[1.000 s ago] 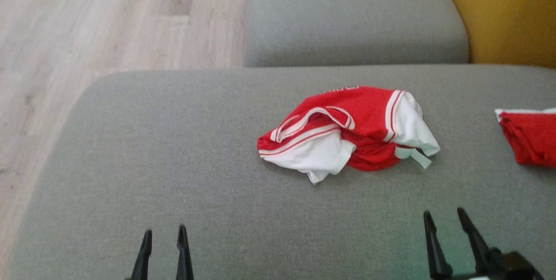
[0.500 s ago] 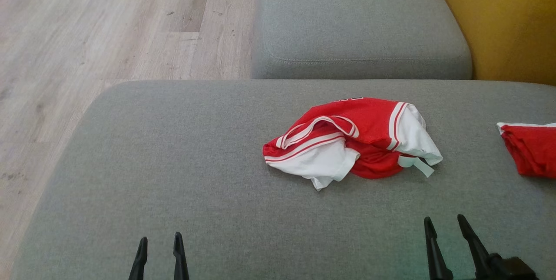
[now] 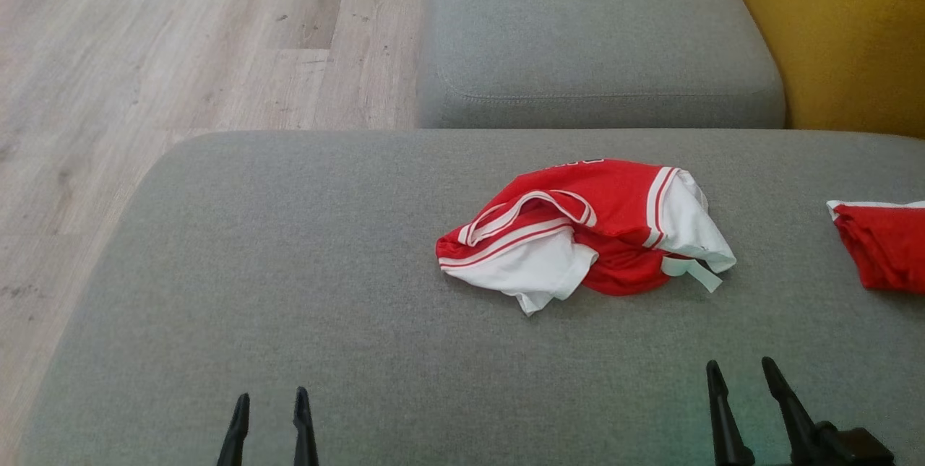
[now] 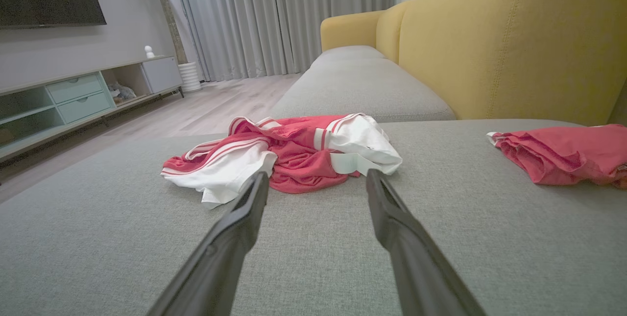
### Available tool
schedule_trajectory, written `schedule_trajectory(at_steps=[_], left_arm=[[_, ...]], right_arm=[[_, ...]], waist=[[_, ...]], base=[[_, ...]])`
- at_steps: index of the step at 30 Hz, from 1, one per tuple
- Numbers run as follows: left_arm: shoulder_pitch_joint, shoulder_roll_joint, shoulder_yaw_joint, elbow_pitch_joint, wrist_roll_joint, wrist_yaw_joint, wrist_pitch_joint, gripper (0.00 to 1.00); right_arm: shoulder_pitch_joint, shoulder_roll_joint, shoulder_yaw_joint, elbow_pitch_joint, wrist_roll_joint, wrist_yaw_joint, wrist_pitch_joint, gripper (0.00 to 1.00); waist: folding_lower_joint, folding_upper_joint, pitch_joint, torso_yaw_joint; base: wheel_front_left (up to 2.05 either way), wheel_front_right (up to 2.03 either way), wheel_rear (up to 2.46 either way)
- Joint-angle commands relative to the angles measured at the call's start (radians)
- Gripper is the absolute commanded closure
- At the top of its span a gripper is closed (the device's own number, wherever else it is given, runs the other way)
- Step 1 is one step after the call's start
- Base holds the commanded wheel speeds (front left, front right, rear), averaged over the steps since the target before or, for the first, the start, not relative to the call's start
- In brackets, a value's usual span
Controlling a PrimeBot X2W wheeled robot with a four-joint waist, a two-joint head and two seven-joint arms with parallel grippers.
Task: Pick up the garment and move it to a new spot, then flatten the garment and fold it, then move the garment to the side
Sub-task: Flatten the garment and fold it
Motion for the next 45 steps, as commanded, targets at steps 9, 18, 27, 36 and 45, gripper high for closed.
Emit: schedule_trajectory(at_steps=[9,18,27,36,45], left_arm=[[-0.109,-0.006,-0.030,0.008,0.196,-0.002,-0.010,0.00],[-0.457,0.002,-0.150,0.237,0.322,-0.026,-0.010,0.00],[-0.853,0.003,-0.256,0.572,0.409,-0.006,-0.010,0.00],[-1.070,-0.001,-0.352,0.788,0.446,0.017,-0.010,0.00],[-1.145,0.026,-0.407,0.849,0.435,0.015,-0.010,0.00]], right_arm=[[-0.062,-0.007,0.050,-0.046,-0.007,0.007,-0.006,0.00],[-0.122,-0.021,0.100,-0.062,-0.031,0.007,-0.006,0.00],[-0.222,-0.031,0.145,-0.075,-0.019,0.007,-0.006,0.00],[-0.268,-0.031,0.173,-0.081,-0.010,0.007,-0.006,0.00],[-0.281,-0.024,0.175,-0.080,0.012,0.007,-0.006,0.00]], waist=[[0.0001,-0.0001,0.056,-0.054],[0.0001,-0.0001,0.195,-0.169],[0.0001,-0.0001,0.346,-0.278],[0.0001,-0.0001,0.420,-0.365],[0.0001,-0.0001,0.447,-0.407]], base=[[0.00,0.00,0.00],[0.00,0.00,0.00],[0.00,0.00,0.00],[0.00,0.00,0.00],[0.00,0.00,0.00]])
